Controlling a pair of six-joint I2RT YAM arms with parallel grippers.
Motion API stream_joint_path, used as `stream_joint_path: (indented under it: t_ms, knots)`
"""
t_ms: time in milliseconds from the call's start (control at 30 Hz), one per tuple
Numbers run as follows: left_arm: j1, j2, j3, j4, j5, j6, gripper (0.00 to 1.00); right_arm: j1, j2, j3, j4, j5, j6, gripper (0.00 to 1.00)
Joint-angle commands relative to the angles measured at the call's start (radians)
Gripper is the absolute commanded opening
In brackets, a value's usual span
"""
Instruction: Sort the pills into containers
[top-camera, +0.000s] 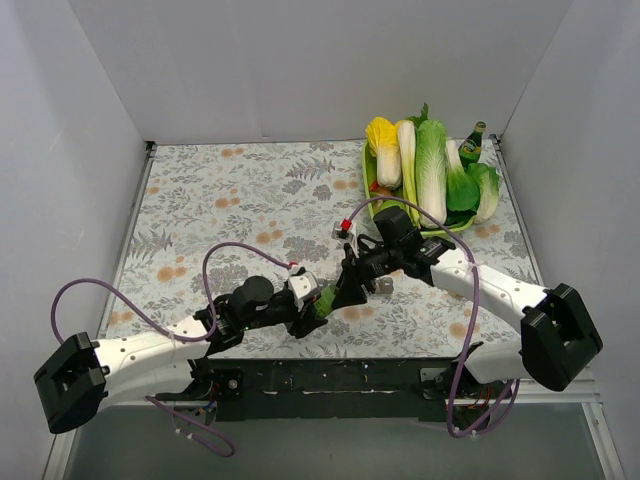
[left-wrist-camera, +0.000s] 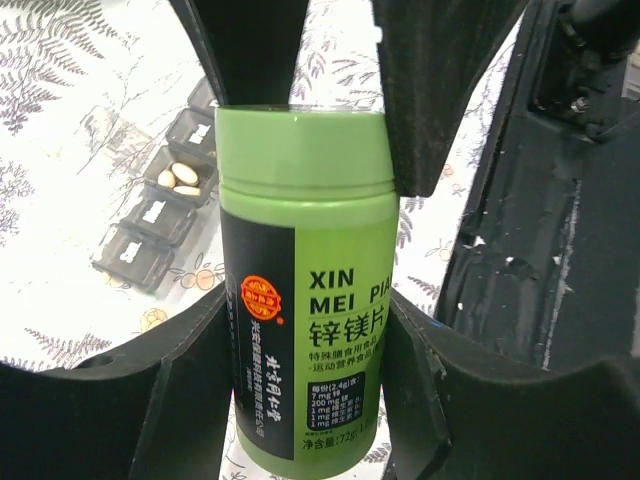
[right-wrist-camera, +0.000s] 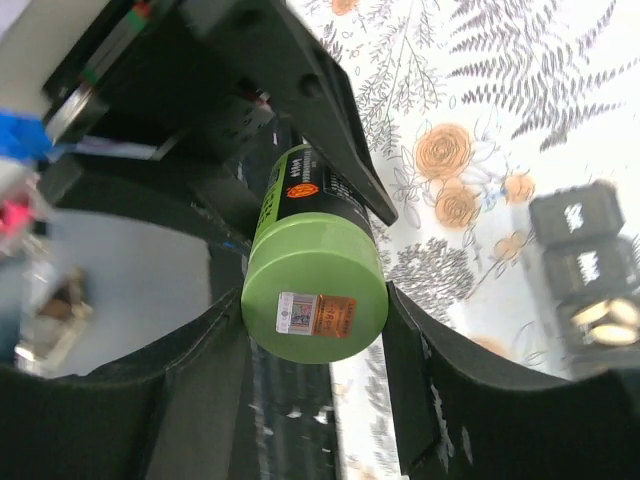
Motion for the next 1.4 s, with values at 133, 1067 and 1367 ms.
stream_joint_path:
  t_ms: [133,1067,1367]
  knots:
    - [0.025,0.012,0.002,0.278,-0.153,0.038,0.00,-0.019,0.028,-0.021,0.036,-0.125,0.345,0.64]
    - [0.026,-0.136,0.019,0.059,0.300,-0.053,0.00,0.099,-0.021,0.289,-0.630,-0.124,-1.267,0.86]
    - [0.025,-0.138,0.016,0.092,0.294,-0.067,0.00,0.121,-0.036,0.234,-0.446,-0.012,-1.031,0.55]
